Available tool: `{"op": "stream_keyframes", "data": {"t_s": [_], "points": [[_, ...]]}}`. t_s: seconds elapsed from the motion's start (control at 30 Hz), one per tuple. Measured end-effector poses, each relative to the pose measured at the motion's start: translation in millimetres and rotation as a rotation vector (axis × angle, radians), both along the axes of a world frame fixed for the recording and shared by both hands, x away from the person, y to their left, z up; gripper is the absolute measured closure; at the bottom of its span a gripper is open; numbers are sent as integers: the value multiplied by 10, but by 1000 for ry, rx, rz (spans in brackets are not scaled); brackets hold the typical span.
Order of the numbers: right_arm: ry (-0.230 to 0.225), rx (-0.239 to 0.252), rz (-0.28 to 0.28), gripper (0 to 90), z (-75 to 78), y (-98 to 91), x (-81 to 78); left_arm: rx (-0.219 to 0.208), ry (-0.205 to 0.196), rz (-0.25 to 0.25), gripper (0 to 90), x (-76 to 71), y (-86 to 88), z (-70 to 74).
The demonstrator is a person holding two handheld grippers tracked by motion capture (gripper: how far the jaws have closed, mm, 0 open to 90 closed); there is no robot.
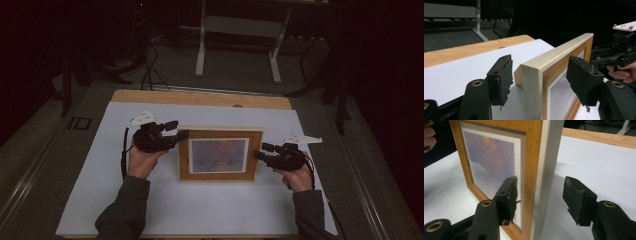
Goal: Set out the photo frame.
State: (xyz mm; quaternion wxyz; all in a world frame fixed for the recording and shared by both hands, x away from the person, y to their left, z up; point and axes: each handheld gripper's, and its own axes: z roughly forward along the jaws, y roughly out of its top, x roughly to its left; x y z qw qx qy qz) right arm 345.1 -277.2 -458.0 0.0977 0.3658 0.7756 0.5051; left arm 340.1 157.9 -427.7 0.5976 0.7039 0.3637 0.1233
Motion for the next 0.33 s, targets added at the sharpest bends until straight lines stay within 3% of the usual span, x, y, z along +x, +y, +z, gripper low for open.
{"op": "stream_keyframes", "data": {"t_s": [0.2, 0.33], "points": [[12, -7, 2, 426, -12, -57, -26, 29, -22, 84, 367, -150, 153, -6], [12, -30, 9, 396, -24, -93, -80, 107, 4, 186, 357, -196, 271, -43]]}}
